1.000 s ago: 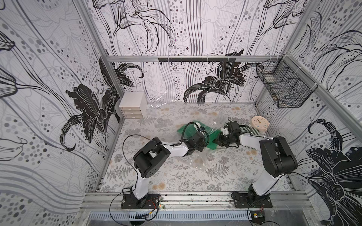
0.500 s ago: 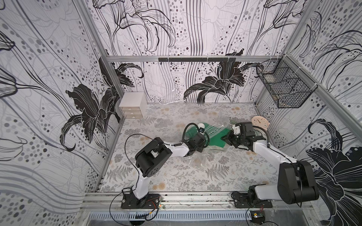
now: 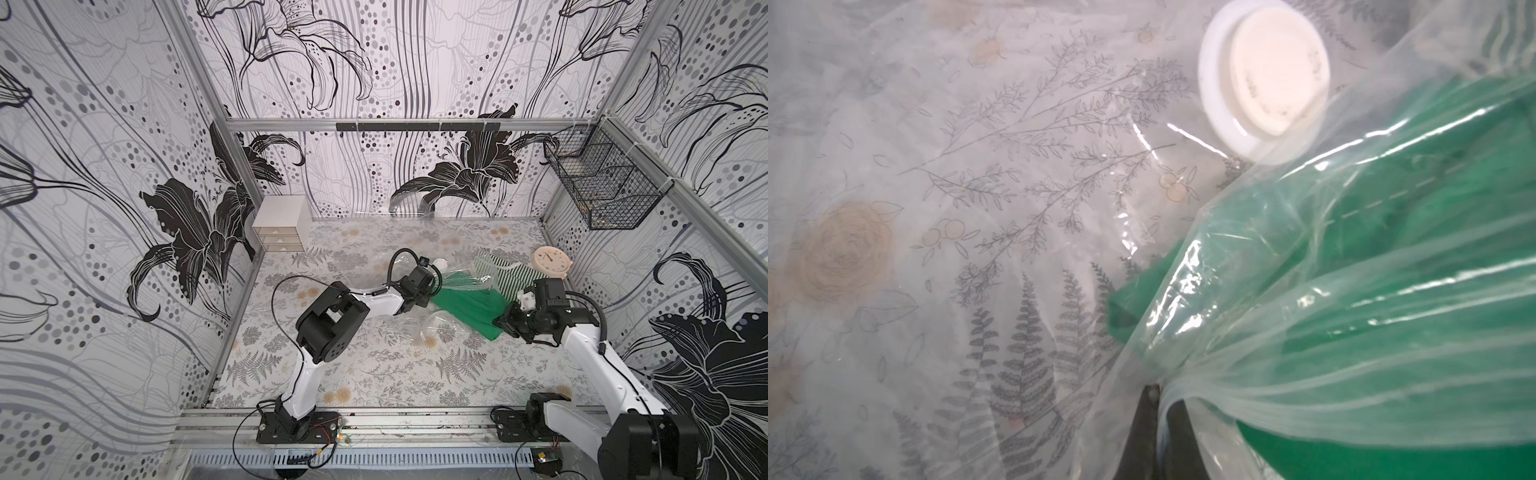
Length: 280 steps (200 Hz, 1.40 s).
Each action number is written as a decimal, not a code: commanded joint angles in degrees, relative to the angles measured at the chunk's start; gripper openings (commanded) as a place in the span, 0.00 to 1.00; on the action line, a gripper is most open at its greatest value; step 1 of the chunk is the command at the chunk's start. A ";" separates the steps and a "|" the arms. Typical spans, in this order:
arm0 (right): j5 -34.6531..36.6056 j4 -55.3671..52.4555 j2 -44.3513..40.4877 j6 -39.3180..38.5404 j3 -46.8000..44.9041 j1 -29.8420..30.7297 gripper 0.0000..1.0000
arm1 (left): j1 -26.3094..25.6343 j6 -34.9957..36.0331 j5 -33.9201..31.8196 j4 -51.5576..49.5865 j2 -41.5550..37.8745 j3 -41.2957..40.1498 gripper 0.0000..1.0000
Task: Take the tank top out of the vacuum bag
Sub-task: Take out the tank top from the vacuum bag.
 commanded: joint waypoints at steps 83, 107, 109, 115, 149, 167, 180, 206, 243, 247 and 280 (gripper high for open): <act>10.01 -18.70 0.69 -2.07 -0.27 -1.82 0.00 | 8.21 -0.68 -5.46 -2.75 -2.99 -3.98 0.00; 13.58 -18.43 4.42 -3.12 1.88 -2.47 0.00 | 9.59 -1.34 -6.48 -2.91 -5.00 -6.38 0.00; 13.98 -18.46 4.66 -3.34 2.07 -2.69 0.00 | 9.64 -1.47 -6.52 -2.91 -5.18 -6.67 0.00; 14.91 -18.74 5.75 -3.96 2.74 -3.24 0.00 | 10.00 -1.73 -6.53 -2.92 -5.74 -7.23 0.00; 14.98 -16.66 9.85 -5.79 3.71 -9.06 0.00 | 11.09 -1.67 -7.65 -2.99 -7.45 -8.94 0.00; 17.40 -15.70 13.02 -6.98 4.63 -10.79 0.00 | 11.92 -2.03 -8.20 -3.76 -7.73 -9.10 0.00; 18.66 -14.80 15.14 -7.88 5.39 -12.30 0.00 | 12.50 -2.11 -8.03 -3.81 -7.97 -9.33 0.00; 21.30 -12.75 18.62 -9.36 6.12 -17.03 0.00 | 13.21 -1.62 -7.88 -4.02 -7.92 -8.80 0.00; 22.26 -10.17 23.16 -9.94 6.87 -22.30 0.00 | 13.58 -0.69 -7.57 -4.49 -7.55 -7.55 0.00; 22.41 -10.06 23.64 -9.64 7.02 -22.33 0.00 | 13.68 -0.52 -7.56 -4.49 -7.54 -7.54 0.00; 24.78 -8.79 26.69 -7.96 7.71 -25.24 0.00 | 14.57 -0.23 -7.57 -5.02 -7.64 -7.41 0.00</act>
